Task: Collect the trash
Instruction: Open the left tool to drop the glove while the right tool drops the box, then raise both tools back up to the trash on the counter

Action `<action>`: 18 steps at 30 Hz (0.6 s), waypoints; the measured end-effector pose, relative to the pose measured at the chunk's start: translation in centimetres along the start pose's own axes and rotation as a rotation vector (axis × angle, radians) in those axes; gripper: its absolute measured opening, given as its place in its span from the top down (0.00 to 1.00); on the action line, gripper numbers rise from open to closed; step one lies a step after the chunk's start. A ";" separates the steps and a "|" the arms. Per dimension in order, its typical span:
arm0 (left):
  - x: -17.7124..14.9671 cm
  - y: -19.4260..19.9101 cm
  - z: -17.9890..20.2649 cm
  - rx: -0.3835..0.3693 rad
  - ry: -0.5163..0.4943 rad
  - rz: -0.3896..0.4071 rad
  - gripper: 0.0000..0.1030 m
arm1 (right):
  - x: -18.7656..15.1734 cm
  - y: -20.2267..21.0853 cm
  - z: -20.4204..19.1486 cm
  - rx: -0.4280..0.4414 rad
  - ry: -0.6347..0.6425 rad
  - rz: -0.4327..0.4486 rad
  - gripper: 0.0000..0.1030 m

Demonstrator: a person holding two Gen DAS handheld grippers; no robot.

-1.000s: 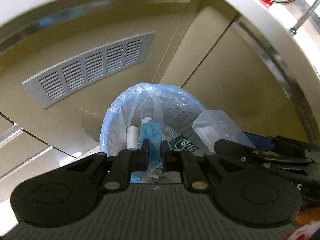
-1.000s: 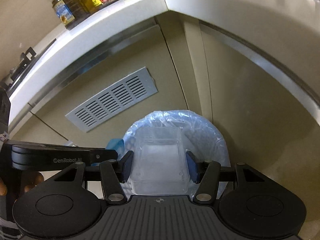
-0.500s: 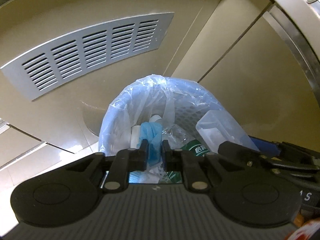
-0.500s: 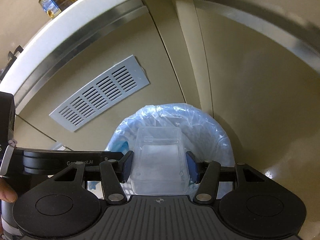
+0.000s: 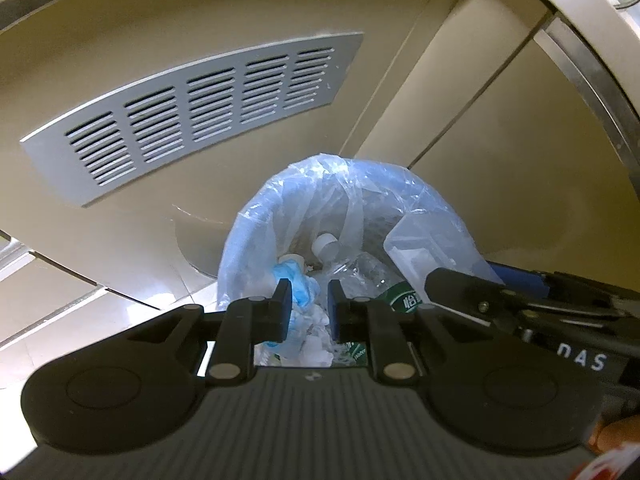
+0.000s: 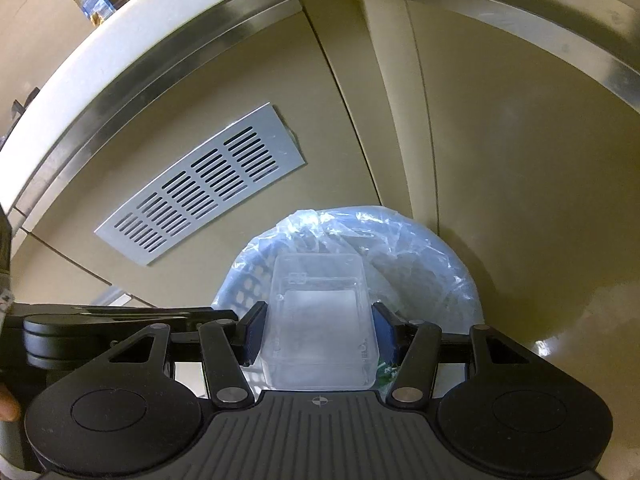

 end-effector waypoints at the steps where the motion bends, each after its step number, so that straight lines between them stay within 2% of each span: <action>1: 0.1 0.1 -0.1 0.000 0.003 0.002 0.85 | 0.1 -0.1 -0.1 0.001 0.001 -0.001 0.46; 7: 0.1 0.8 -0.5 -0.003 0.008 0.006 0.85 | 0.7 -0.9 -1.0 0.020 -0.008 0.010 0.45; 10: -0.1 1.1 -0.6 -0.003 0.011 0.003 0.85 | 1.0 -0.9 -1.3 0.027 -0.009 0.031 0.34; 18: -0.7 3.0 0.0 -0.019 -0.004 -0.008 0.85 | 0.6 0.8 -1.1 -0.028 -0.003 -0.008 0.33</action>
Point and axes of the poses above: each gripper's, at about its wrist camera, not at the fingertips, and y roughly against the way its jaws point, z to its right, x to its top, the point moved 5 cm from there along -y, roughly the way its jaws point, and after that the axes turned 14 degrees about -x, right-handed, at the moved point
